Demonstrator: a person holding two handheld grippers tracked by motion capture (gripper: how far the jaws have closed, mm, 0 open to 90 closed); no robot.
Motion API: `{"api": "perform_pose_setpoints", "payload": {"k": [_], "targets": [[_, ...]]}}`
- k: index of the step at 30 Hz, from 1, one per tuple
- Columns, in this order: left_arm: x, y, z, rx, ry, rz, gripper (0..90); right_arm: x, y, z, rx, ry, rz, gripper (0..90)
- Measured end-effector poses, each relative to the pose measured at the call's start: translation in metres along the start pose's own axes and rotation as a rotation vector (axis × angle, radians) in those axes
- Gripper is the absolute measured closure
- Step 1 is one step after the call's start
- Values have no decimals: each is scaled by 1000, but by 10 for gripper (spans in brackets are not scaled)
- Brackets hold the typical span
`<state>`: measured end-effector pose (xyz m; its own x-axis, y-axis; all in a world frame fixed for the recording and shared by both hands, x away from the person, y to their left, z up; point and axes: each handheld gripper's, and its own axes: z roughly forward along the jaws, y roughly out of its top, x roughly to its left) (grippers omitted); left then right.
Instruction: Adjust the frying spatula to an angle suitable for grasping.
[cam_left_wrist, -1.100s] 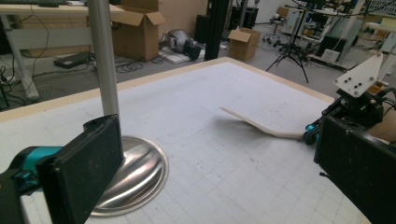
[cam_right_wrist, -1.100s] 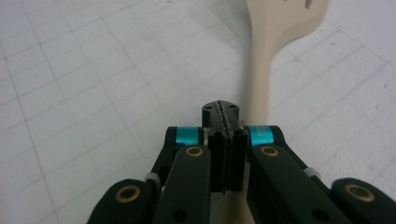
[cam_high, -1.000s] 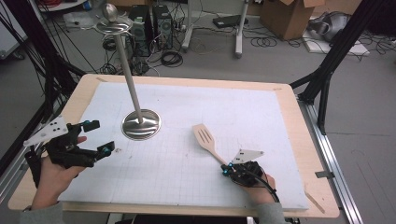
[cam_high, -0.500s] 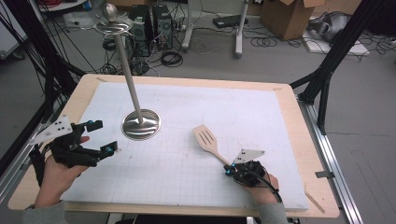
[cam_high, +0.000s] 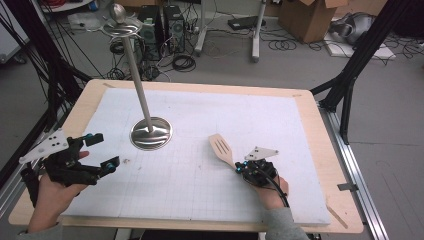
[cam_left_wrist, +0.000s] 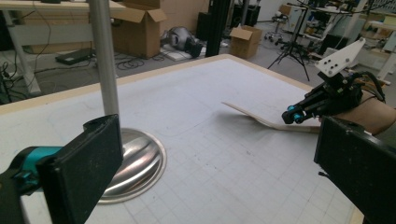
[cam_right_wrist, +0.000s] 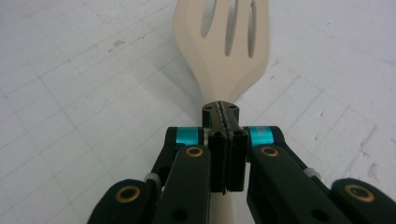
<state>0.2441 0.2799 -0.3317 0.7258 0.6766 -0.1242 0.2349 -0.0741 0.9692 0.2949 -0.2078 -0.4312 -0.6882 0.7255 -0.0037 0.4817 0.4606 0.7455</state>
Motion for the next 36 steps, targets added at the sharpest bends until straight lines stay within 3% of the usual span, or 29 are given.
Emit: {"api": "perform_pose_setpoints", "payload": {"k": [8, 16, 27, 34, 36], "targets": [[-1, -3, -9, 7, 25, 1, 18, -11, 2, 6, 13, -13, 38, 900], [0, -7, -12, 15, 37, -5, 18, -12, 4, 14, 68, -18, 19, 900], [-1, -8, -9, 26, 38, -4, 18, -13, 5, 18, 89, -18, 12, 900], [-1, -8, -9, 29, 38, -5, 18, -9, 6, 16, 66, 41, -13, 900], [-1, -9, -9, 31, 40, -5, 18, -8, 6, 16, 70, 36, -23, 900]]}}
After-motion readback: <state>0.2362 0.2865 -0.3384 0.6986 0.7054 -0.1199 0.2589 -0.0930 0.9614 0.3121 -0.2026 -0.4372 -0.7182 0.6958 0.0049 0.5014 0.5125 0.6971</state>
